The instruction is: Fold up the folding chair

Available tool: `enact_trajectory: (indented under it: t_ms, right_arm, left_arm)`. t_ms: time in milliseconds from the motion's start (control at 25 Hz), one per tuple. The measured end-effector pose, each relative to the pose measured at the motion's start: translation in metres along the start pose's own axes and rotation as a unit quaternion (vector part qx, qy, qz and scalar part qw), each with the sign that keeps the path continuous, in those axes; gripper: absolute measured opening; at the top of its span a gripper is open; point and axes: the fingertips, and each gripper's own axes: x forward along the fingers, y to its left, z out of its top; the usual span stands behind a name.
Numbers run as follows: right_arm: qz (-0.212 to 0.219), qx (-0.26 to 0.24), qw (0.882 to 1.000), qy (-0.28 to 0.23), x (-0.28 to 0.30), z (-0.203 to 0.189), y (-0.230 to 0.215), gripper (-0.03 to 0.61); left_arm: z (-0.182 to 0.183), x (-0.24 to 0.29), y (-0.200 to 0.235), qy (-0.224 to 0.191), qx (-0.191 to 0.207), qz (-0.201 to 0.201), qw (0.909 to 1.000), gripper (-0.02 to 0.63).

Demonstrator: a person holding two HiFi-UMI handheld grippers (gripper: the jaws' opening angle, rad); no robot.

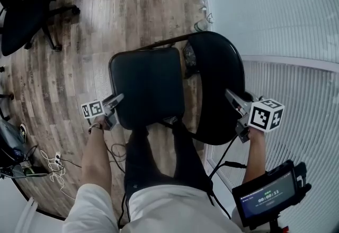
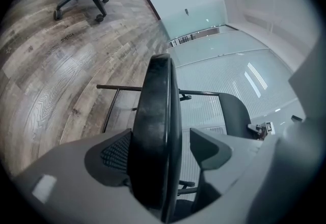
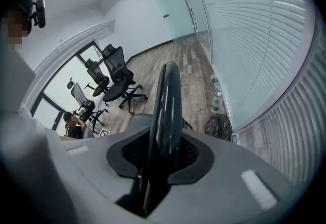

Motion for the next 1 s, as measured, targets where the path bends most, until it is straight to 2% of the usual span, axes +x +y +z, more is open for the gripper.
enact_trajectory:
  t_ms: [320,520,680,1000]
  right_arm:
    - [0.007,0.005,1.000,0.010,-0.018,0.017,0.003,0.089]
    - [0.015,0.005,1.000,0.012,-0.026,0.010,-0.007,0.085]
    - [0.035,0.008,0.999,0.011,-0.029,0.005,-0.005,0.063]
    - [0.033,0.006,0.999,0.010,-0.028,0.002,-0.012,0.055]
  left_arm:
    - [0.005,-0.002,-0.038,-0.013,0.003,-0.001,0.9999,0.353]
    - [-0.005,0.005,-0.057,-0.007,0.021,0.002,0.9998,0.353]
    - [-0.012,0.010,-0.074,-0.021,0.037,-0.004,0.9991,0.351]
    - [-0.016,0.017,-0.093,-0.031,0.046,-0.009,0.9984,0.327]
